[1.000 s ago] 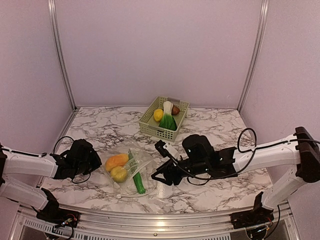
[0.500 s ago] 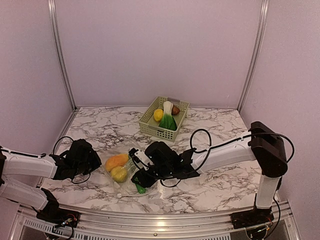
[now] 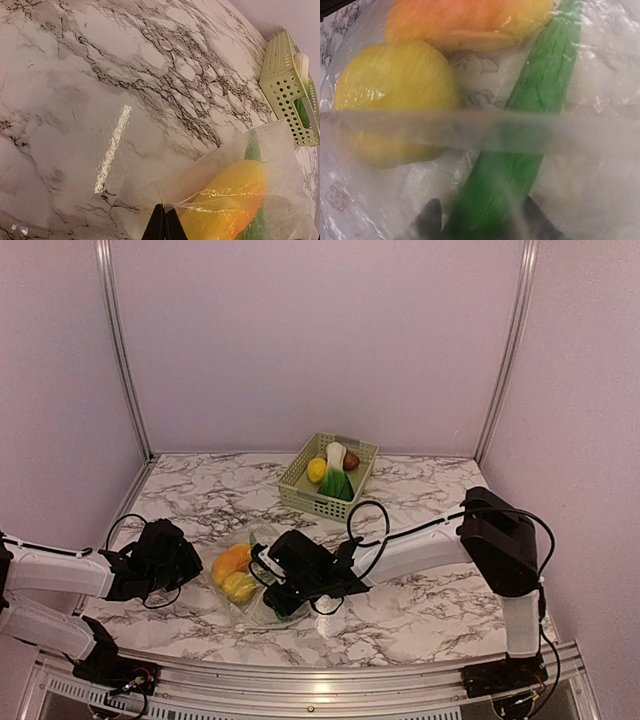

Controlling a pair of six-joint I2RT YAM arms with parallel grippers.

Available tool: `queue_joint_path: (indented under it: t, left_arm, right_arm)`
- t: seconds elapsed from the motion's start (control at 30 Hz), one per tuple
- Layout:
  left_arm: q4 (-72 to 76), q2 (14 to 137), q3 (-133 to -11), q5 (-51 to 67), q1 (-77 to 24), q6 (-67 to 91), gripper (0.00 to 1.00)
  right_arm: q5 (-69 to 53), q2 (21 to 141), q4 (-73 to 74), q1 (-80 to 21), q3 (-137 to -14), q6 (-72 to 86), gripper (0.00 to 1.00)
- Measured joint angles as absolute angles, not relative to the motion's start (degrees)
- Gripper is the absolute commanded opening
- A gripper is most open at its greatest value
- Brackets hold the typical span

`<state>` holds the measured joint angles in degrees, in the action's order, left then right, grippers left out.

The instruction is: Open the zip-top bag and remove the fake food

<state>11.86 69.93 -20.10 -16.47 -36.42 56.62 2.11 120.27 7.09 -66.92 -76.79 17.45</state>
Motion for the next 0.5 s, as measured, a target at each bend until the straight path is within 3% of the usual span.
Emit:
queue_joint_path:
  t: [0.17, 0.5]
  left_arm:
    - [12.16, 69.93, -20.08, -16.45, -36.42, 56.62, 0.0]
    - [12.19, 69.93, -20.08, -16.51, -36.42, 56.62, 0.0]
  right_arm:
    - [4.03, 120.46, 8.67, -66.92, -77.43, 16.53, 0.27]
    - [2.31, 112.38, 14.04, -66.92, -75.02, 16.27, 0.15]
